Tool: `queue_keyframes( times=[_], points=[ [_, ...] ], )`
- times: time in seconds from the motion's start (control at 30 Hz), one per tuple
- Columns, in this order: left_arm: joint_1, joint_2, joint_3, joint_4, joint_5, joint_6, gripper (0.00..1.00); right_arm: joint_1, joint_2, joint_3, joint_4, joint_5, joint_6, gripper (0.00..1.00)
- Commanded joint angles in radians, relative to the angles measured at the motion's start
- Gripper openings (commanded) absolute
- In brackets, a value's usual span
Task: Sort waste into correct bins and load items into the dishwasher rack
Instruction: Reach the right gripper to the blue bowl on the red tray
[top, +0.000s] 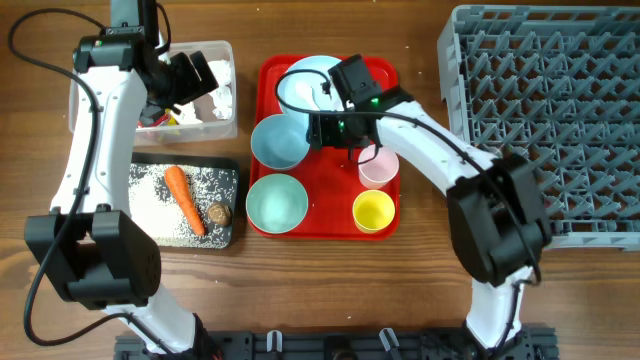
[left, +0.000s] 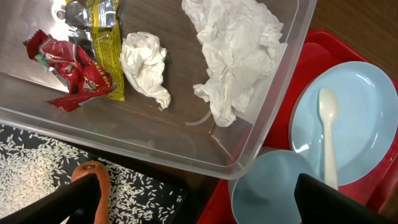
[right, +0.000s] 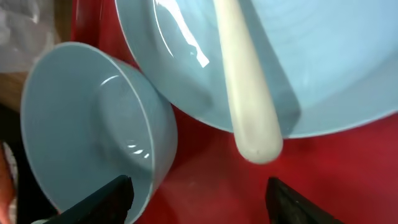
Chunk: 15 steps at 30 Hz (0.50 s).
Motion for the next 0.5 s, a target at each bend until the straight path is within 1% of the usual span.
queue_keyframes(
  times=[0.0,0.13,0.2,0.27,0.3,0.33,0.47],
  points=[
    [0.003,-0.025,-0.005,-0.005,-0.010,-0.016,1.00,0.008,0.018,0.029,0.031,-0.030,-0.053,0.68],
    [0.003,-0.025,-0.005,-0.005,-0.010,-0.017,1.00,0.011,0.034,0.029,0.035,-0.009,-0.118,0.65],
    [0.003,-0.025,-0.005,-0.004,-0.009,-0.017,1.00,0.019,0.048,0.029,0.059,-0.010,-0.150,0.60],
    [0.003,-0.025,-0.005,-0.005,-0.009,-0.017,1.00,0.035,0.068,0.029,0.074,-0.008,-0.186,0.59],
    [0.003,-0.025,-0.005,-0.005,-0.009,-0.017,1.00,0.040,0.080,0.029,0.078,-0.008,-0.187,0.56],
    [0.003,-0.025,-0.005,-0.006,-0.009,-0.017,1.00,0.042,0.093,0.029,0.077,-0.009,-0.188,0.51],
    [0.003,-0.025,-0.005,-0.006,-0.009,-0.017,1.00,0.041,0.095,0.029,0.076,-0.008,-0.183,0.35]
  ],
)
